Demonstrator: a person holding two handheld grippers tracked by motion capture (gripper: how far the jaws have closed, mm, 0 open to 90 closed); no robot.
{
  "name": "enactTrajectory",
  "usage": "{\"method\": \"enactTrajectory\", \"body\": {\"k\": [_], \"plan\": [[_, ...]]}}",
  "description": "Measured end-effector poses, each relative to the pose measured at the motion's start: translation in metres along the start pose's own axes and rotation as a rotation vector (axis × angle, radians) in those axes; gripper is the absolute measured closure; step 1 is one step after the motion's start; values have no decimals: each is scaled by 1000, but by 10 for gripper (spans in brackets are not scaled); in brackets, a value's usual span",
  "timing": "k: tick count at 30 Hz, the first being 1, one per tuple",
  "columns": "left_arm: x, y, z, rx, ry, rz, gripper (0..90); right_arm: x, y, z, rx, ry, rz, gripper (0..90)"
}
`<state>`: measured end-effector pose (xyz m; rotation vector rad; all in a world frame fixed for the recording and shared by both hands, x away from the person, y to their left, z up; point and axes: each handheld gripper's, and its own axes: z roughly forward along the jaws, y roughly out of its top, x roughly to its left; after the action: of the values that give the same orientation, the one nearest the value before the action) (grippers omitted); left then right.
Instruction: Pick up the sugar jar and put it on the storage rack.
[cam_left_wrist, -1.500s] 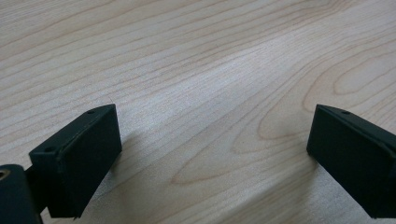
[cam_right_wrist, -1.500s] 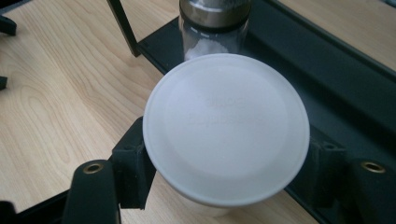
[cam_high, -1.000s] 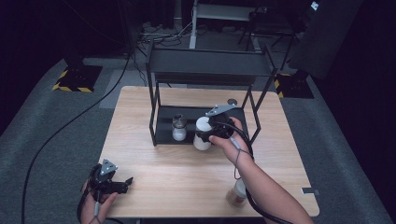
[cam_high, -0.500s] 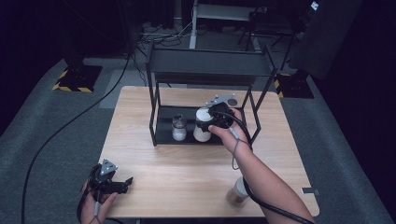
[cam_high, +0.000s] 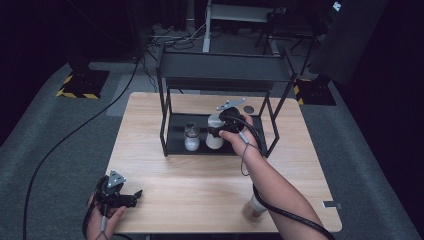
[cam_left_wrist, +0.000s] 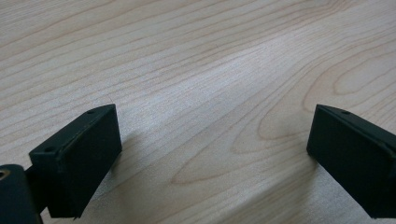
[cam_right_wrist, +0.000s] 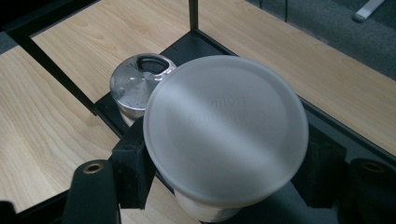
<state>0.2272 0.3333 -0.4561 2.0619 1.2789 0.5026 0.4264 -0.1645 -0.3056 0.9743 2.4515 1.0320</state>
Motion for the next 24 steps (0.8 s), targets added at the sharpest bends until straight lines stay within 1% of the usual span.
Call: {"method": "enactTrajectory", "body": {"k": [6, 9, 19, 24], "plan": [[0, 0, 0, 0, 0, 0, 25, -2, -3, 13, 7, 2, 13, 335], [0, 0, 0, 0, -1, 0, 25, -1, -3, 18, 22, 2, 21, 335], [0, 0, 0, 0, 0, 0, 25, -4, -6, 26, 30, 5, 29, 335], [0, 0, 0, 0, -1, 0, 25, -5, -7, 27, 35, 4, 46, 334]]}}
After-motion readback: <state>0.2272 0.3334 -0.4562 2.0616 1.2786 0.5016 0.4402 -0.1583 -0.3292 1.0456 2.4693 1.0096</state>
